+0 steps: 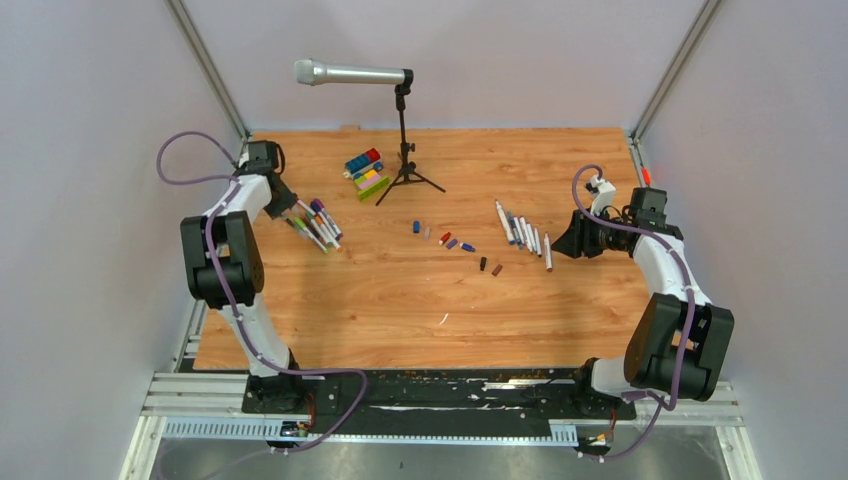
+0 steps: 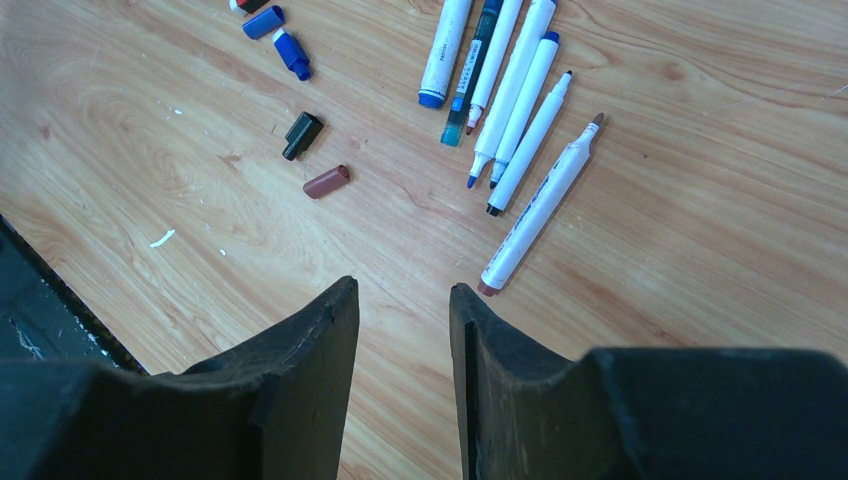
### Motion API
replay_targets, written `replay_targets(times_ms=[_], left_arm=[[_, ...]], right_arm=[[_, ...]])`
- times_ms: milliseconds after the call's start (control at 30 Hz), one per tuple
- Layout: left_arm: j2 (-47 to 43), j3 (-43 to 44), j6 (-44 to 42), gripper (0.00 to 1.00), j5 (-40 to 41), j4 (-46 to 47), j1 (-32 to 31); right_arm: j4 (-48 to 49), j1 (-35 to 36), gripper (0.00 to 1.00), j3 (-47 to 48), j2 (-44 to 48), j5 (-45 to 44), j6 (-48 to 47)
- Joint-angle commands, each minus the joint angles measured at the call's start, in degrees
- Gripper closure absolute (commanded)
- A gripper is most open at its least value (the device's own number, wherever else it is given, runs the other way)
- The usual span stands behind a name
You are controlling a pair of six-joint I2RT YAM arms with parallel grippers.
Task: Open the pen caps
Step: Pick up the pen from the center of the board.
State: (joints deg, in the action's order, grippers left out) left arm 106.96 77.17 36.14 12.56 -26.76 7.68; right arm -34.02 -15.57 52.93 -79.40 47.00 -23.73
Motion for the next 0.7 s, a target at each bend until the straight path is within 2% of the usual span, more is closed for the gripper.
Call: replay_targets(times_ms=[0,267,467,667], left_arm=[[3.64,5.76,-1.48,0.62,0.89,-3.3,1.3],[8.73,9.42,-1.67,0.62,1.26,-5.96,1.85],[14.11,15.14,-1.87,0.64,1.99,-12.44,1.9],[15.98,14.73,-2.26,0.68,1.54,-13.03,1.99]], right_arm=[[0.19,-0.2,0.6,1.92,0.8,1.07,-1.45],[0.06,-0.28,0.6,1.98,0.32,0.94,-1.64],[0.03,-0.26,0.6,2.0,-0.03,0.9,-1.64],[-0.16,-0.31,0.6,2.07,-0.15,0.83,-1.58]])
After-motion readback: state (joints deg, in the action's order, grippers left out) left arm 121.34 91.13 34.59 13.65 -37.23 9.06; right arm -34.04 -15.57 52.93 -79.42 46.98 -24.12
